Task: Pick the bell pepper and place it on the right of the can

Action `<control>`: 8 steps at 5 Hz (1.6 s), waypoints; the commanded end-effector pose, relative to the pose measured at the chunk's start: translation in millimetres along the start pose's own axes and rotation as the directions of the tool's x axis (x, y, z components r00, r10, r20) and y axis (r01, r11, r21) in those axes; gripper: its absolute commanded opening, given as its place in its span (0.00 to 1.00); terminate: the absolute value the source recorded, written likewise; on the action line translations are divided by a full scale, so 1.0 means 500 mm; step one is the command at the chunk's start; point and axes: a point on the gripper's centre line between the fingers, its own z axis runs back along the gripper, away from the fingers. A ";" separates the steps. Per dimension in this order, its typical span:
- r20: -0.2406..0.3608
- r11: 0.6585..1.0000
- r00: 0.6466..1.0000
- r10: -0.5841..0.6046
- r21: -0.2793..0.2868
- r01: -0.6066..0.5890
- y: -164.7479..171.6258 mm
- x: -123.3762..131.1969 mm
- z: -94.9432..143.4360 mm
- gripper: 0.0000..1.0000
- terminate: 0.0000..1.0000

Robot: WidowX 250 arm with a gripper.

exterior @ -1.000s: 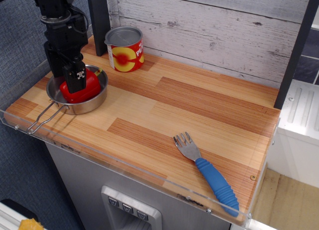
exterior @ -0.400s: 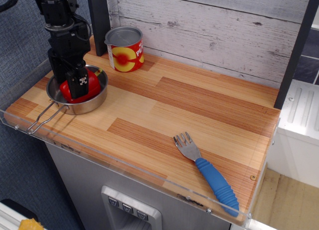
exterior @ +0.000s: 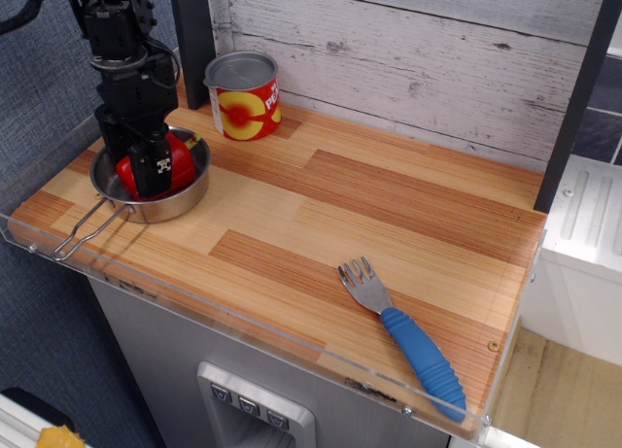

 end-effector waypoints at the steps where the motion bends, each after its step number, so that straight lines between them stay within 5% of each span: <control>1: 0.052 1.000 0.998 0.025 -0.002 -0.025 0.014 0.006 0.041 0.00 0.00; 4: 0.065 0.994 0.993 0.103 0.029 -0.105 -0.011 0.000 0.155 0.00 0.00; 6: 0.074 0.994 0.991 0.109 -0.019 -0.108 -0.109 0.075 0.169 0.00 0.00; 8: 0.083 0.985 0.984 0.156 -0.089 -0.148 -0.182 0.208 0.136 0.00 0.00</control>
